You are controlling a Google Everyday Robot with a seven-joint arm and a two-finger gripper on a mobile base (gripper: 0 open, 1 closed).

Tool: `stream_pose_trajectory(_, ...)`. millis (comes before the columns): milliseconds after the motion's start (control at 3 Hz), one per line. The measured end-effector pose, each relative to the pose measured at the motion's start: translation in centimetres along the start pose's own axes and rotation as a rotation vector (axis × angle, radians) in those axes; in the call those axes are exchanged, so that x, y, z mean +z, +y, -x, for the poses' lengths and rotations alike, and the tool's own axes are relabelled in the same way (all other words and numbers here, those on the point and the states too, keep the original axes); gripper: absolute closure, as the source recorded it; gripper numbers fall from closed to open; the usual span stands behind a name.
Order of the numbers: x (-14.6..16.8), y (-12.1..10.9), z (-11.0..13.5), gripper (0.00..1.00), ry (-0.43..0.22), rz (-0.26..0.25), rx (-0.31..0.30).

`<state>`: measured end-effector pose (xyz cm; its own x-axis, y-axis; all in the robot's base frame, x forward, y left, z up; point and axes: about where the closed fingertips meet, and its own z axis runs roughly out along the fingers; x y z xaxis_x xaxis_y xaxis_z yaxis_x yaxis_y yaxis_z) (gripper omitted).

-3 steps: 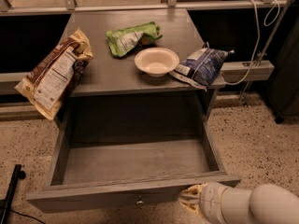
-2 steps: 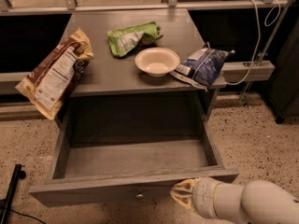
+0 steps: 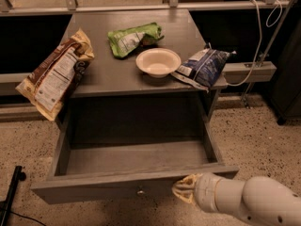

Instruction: Close top drawer

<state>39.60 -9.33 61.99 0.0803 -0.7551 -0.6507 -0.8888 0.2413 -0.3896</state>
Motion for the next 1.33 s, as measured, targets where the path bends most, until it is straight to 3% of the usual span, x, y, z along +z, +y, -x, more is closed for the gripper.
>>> stream_pose_trajectory(333, 0.1, -0.2, -0.2, 1.0, -0.002, -0.005, 0.007)
stream_pose_trajectory(1000, 1.5, -4.1, -1.3, 1.0, -0.024, -0.084, 0.077)
stream_pose_trajectory(1333, 2.7, -7.3, -1.5, 1.0, -0.072, -0.142, 0.092)
